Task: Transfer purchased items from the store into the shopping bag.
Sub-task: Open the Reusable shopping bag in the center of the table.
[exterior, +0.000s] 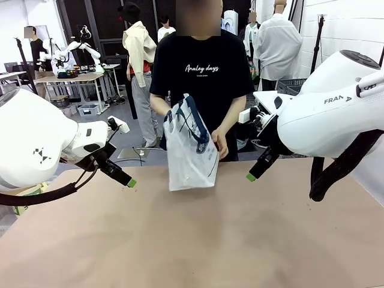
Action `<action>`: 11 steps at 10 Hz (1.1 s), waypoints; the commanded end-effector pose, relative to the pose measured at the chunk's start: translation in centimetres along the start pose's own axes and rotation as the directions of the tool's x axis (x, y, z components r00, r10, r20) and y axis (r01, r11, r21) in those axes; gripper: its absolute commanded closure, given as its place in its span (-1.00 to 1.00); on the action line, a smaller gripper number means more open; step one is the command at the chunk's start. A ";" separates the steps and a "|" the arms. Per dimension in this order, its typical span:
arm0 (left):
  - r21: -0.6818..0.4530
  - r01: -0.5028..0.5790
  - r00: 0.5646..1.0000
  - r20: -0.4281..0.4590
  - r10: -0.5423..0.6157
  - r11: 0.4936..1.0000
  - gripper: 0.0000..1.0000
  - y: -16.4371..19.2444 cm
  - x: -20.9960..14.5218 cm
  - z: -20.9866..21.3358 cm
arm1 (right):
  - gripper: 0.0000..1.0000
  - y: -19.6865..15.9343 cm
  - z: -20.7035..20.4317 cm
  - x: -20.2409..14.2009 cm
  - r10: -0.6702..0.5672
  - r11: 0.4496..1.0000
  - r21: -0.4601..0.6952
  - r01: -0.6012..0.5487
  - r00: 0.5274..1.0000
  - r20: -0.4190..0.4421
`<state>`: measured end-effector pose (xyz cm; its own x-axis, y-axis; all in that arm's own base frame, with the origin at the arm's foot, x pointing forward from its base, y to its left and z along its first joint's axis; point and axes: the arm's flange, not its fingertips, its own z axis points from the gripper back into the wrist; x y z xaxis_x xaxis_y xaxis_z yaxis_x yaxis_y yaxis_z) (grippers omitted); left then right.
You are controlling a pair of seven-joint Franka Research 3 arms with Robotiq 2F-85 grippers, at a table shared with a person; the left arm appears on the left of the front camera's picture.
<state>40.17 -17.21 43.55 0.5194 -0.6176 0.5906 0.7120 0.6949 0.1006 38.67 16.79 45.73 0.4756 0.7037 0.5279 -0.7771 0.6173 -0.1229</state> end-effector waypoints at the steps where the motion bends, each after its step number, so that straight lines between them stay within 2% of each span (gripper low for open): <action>1: 0.000 -0.002 1.000 0.000 0.002 1.000 -1.00 0.0 0.0 0.0 | -1.00 0.1 0.1 -0.1 0.000 1.000 0.008 0.000 1.000 -0.005; 11: 0.000 -0.002 1.000 0.000 0.002 1.000 -1.00 0.0 0.0 0.0 | -1.00 0.1 0.1 -0.1 0.000 1.000 0.008 0.000 1.000 -0.005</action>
<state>40.17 -17.21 43.55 0.5194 -0.6176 0.5906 0.7120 0.6949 0.1006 38.67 16.79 45.73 0.4756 0.7037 0.5279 -0.7771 0.6173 -0.1228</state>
